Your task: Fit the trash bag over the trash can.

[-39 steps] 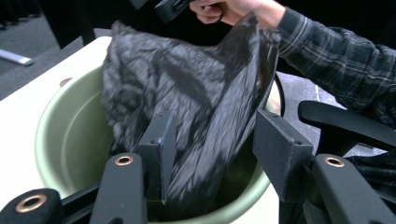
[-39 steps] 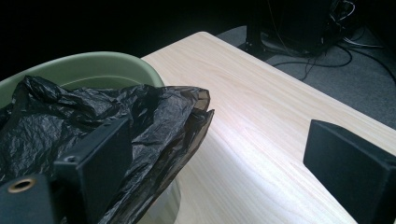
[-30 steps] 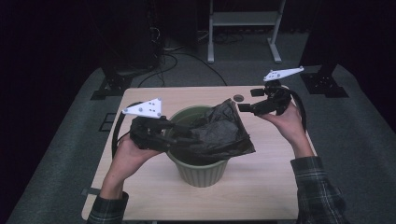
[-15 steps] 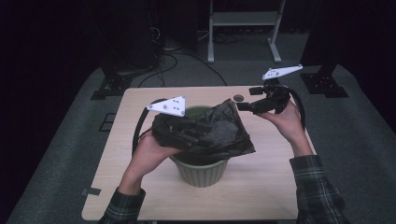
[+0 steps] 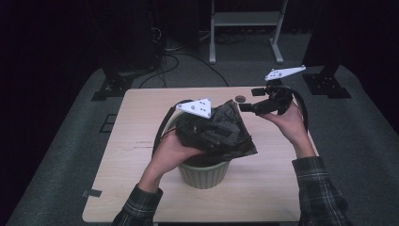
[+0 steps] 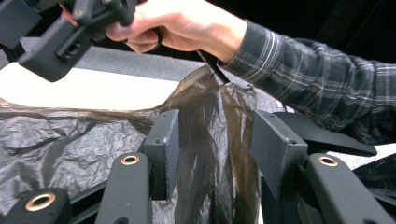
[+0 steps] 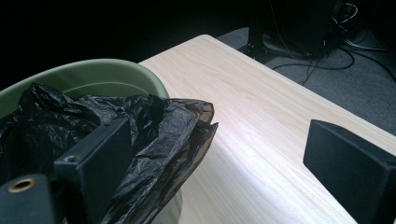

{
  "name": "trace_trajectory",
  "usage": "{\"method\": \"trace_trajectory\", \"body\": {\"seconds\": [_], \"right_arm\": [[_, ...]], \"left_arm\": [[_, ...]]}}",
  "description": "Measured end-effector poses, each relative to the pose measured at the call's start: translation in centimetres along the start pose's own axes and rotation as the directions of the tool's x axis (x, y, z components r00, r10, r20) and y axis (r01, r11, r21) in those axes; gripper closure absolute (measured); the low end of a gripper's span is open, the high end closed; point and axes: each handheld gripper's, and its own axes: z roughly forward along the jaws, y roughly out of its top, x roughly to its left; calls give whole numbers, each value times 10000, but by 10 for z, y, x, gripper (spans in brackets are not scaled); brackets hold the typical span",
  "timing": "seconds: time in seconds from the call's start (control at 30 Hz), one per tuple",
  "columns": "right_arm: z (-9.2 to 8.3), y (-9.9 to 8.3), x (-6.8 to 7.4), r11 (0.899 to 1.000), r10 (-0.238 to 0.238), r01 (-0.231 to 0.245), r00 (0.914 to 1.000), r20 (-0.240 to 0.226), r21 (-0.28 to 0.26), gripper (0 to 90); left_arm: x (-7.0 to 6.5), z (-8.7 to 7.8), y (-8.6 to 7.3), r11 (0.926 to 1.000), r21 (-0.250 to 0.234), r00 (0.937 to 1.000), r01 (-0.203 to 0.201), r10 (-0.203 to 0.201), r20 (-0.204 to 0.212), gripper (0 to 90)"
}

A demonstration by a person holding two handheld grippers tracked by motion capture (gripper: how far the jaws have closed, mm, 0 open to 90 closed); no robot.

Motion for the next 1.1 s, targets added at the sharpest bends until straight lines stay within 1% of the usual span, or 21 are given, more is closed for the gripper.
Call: {"method": "trace_trajectory", "body": {"seconds": [0.1, 0.23, 0.3, 0.4, 0.5, 0.53, 0.67, 0.8, 0.87, 0.93, 0.97, 1.0, 1.03, 1.1], "right_arm": [[0, 0, 0, 10000, -4, 4, 10000, -1, -12, 67], [-1, -1, 0, 10000, 9, -9, 10000, 11, -29, 66], [-1, -2, -1, 10000, 32, -32, 10000, 20, -48, 66], [-1, -2, -1, 10000, 39, -39, 10000, 7, -46, 66], [-1, -3, -1, 10000, 50, -50, 10000, 17, -24, 66], [-1, -3, -1, 10000, 53, -53, 10000, 12, -31, 66], [-2, -3, -1, 10000, 51, -51, 10000, 29, -33, 66], [-5, -5, 0, 9999, 70, -70, 10000, 5, -107, 66], [-7, -7, 1, 9998, 91, -92, 9999, -79, -148, 66], [-9, -8, 1, 9999, 86, -86, 9999, -57, -138, 66], [-9, -9, 1, 9999, 91, -92, 9999, -50, -145, 66], [-10, -10, 1, 9998, 105, -105, 9999, -22, -142, 66], [-10, -11, 0, 9998, 113, -114, 9999, -18, -132, 66], [-12, -11, 1, 9998, 121, -121, 9999, -22, -156, 66]], "left_arm": [[-1, 8, -1, 9998, 202, 10000, -23, 25, -59, 517], [0, 16, -3, 9965, 833, 9994, -70, 99, -338, 532], [0, 18, -4, 9953, 972, 9997, -21, 45, -252, 603], [1, 19, -5, 9914, 1307, 9997, -13, 46, -249, 746], [2, 16, -6, 9909, 1333, 9998, 166, -149, -131, 898], [2, 16, -6, 9909, 1331, 9997, 193, -175, -142, 899], [4, 9, -7, 9945, 1004, 9988, 298, -257, -411, 899], [9, -6, -12, 9969, 514, 9947, 596, -549, -872, 899], [12, -14, -15, 9970, 354, 9923, 690, -650, -1057, 899], [15, -24, -19, 9967, 131, 9878, 807, -782, -1347, 899], [17, -30, -22, 9959, -53, 9833, 899, -896, -1587, 899], [19, -35, -25, 9952, -164, 9809, 969, -983, -1677, 899], [21, -41, -28, 9945, -286, 9767, 1010, -1046, -1876, 899], [24, -48, -32, 9931, -375, 9706, 1115, -1169, -2106, 899]]}}
